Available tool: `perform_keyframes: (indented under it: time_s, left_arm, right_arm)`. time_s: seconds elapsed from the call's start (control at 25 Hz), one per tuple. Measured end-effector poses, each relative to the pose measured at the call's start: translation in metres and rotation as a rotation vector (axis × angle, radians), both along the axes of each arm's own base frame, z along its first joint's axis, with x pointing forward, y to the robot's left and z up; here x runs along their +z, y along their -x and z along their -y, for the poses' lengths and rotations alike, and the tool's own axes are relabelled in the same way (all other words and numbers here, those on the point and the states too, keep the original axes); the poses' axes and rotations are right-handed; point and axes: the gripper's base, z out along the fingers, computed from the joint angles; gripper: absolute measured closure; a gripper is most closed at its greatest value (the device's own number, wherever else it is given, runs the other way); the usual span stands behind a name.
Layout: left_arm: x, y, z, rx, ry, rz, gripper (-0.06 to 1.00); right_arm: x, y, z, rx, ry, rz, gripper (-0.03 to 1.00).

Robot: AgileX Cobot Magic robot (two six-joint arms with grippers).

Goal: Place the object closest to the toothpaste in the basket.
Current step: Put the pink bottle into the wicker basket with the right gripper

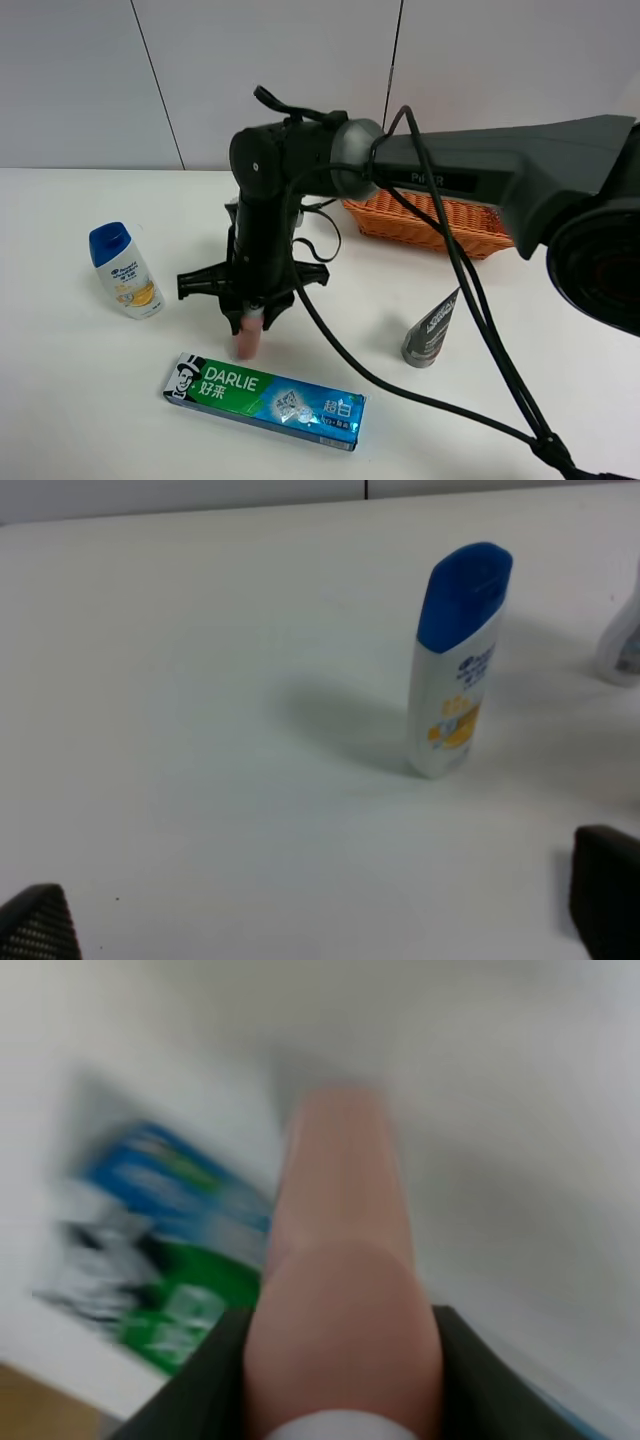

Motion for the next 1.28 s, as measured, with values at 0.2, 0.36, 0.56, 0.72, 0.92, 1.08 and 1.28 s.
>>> perform_keyframes:
  time_s: [0.2, 0.36, 0.56, 0.72, 0.92, 1.08, 1.28]
  left_arm:
    - [0.0, 0.0, 0.0, 0.0, 0.0, 0.0, -0.05]
    - [0.0, 0.0, 0.0, 0.0, 0.0, 0.0, -0.05]
    - [0.0, 0.0, 0.0, 0.0, 0.0, 0.0, -0.05]
    - [0.0, 0.0, 0.0, 0.0, 0.0, 0.0, -0.05]
    - [0.0, 0.0, 0.0, 0.0, 0.0, 0.0, -0.05]
    - [0.0, 0.0, 0.0, 0.0, 0.0, 0.0, -0.05]
    - [0.0, 0.0, 0.0, 0.0, 0.0, 0.0, -0.05]
  right_arm:
    - [0.091, -0.014, -0.015, 0.068, -0.183, 0.197, 0.61]
    - [0.156, -0.029, -0.004, 0.065, -0.26, 0.354, 0.61]
    - [0.212, -0.064, 0.042, -0.01, -0.278, 0.57, 0.61]
    - [0.236, -0.082, 0.086, -0.073, -0.202, 0.696, 0.61]
    - [0.263, -0.093, 0.139, -0.171, -0.146, 0.792, 0.61]
    - [0.253, -0.1, 0.17, -0.222, -0.064, 0.756, 0.61]
    - [0.214, -0.107, 0.201, -0.251, 0.121, 0.665, 0.61]
